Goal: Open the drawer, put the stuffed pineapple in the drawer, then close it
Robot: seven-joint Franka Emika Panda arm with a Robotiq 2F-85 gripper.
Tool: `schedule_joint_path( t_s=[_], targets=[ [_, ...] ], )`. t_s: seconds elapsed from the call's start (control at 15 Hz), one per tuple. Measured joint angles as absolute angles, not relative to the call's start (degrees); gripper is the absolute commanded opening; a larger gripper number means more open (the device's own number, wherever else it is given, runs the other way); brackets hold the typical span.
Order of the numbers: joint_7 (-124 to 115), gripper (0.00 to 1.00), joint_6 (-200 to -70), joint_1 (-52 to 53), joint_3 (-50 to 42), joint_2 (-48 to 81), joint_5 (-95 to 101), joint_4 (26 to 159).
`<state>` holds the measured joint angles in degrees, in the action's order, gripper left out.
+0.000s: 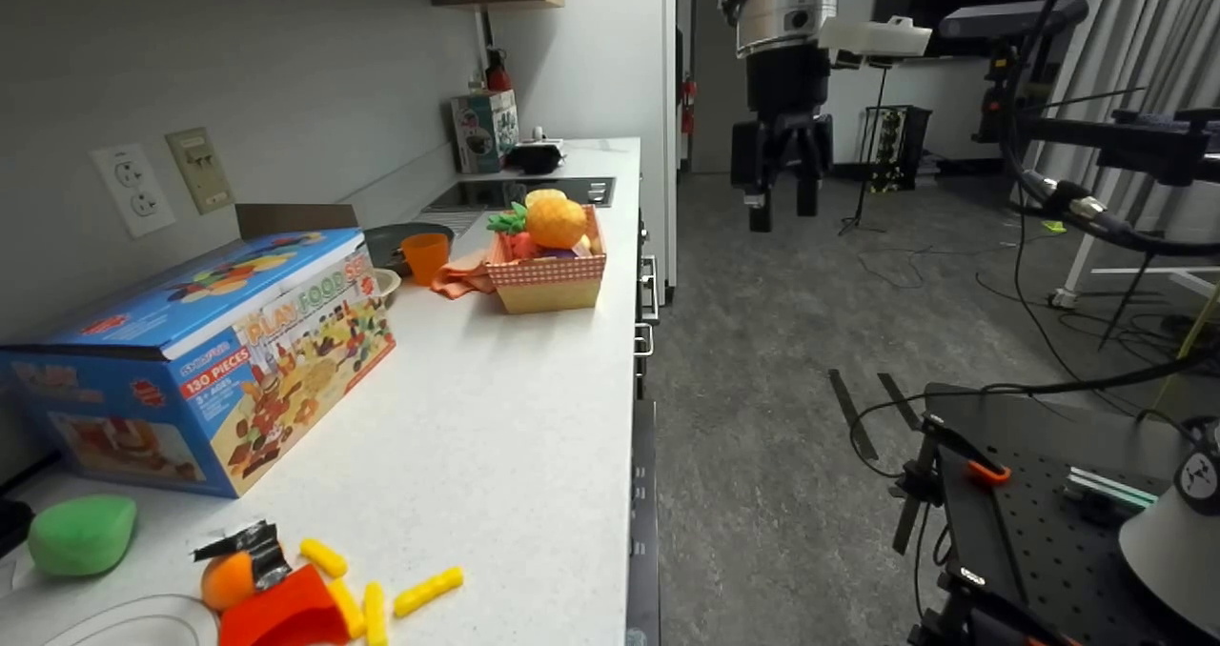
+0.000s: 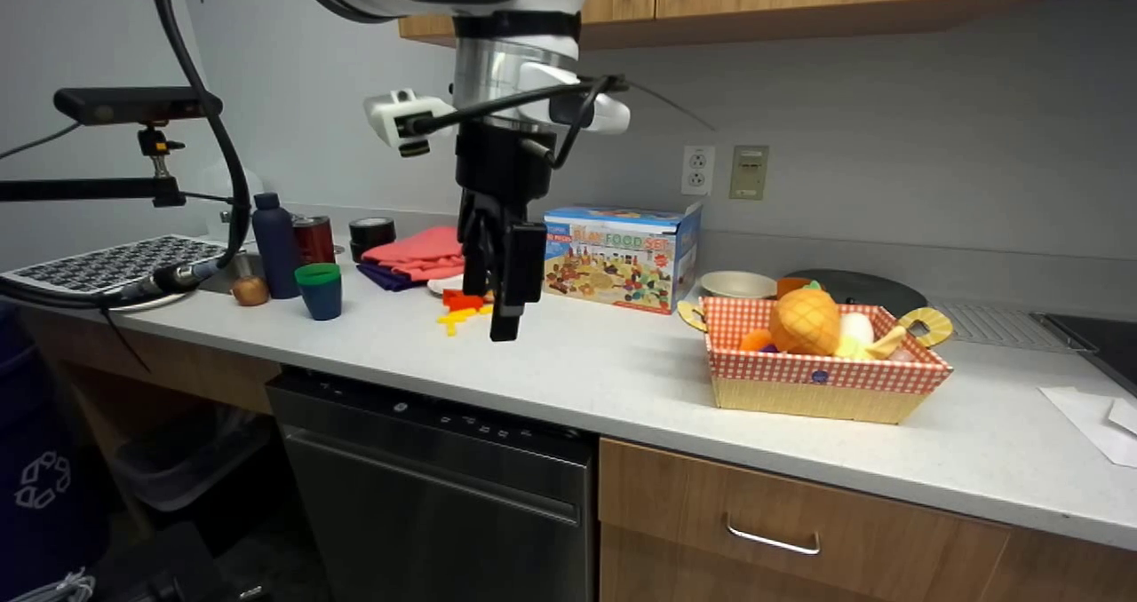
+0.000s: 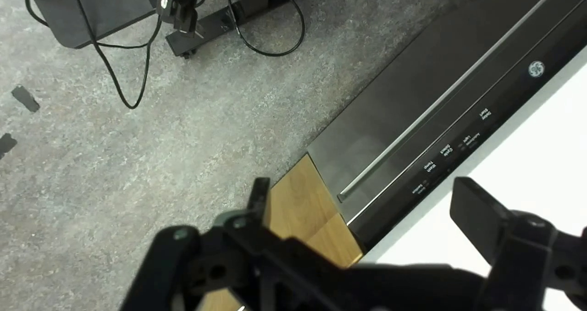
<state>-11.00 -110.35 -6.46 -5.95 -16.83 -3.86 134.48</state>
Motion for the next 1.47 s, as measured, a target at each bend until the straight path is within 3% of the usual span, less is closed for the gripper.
schedule_joint_path(
  t_s=[0.4,0.8,1.07,1.47],
  targets=[
    [-14.6,1.0,-116.3,-8.5,-7.6,-13.3,-3.9,134.3],
    [-15.8,1.0,-130.9,-13.4,-13.6,4.9,-11.1,129.5],
    [-16.9,1.0,-132.3,-14.3,-13.8,16.6,-17.8,120.9],
    [-18.1,1.0,-132.7,-14.3,-13.8,19.3,-18.2,118.4]
  ],
)
